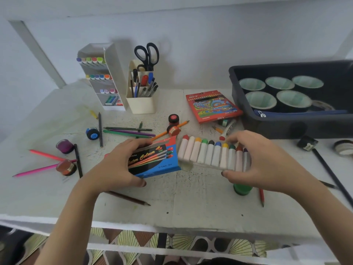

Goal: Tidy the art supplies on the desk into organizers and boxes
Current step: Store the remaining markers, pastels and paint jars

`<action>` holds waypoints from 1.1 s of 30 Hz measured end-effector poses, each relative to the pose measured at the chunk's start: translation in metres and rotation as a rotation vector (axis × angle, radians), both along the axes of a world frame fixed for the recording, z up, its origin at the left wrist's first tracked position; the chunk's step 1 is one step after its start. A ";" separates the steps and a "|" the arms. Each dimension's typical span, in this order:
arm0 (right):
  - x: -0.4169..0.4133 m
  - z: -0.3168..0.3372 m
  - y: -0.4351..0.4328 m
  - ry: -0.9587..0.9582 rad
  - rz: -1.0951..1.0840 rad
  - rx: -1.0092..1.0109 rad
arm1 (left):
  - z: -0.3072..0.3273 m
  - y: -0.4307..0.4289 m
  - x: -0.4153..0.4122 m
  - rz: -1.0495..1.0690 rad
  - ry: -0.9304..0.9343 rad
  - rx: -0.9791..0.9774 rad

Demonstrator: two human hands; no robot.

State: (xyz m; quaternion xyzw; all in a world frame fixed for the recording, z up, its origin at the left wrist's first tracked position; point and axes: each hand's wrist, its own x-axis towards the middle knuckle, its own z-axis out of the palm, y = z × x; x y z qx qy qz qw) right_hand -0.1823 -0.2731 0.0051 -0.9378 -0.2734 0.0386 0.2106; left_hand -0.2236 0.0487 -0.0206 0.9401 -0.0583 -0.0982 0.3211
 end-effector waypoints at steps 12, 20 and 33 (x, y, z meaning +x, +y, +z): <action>0.012 -0.005 -0.003 0.018 0.137 -0.080 | 0.001 -0.014 -0.002 -0.035 -0.075 0.156; 0.017 -0.006 0.016 -0.039 0.263 -0.072 | 0.008 -0.040 -0.008 -0.079 -0.121 0.147; 0.006 -0.018 0.026 -0.138 -0.024 0.195 | 0.006 -0.034 -0.022 0.038 -0.237 0.169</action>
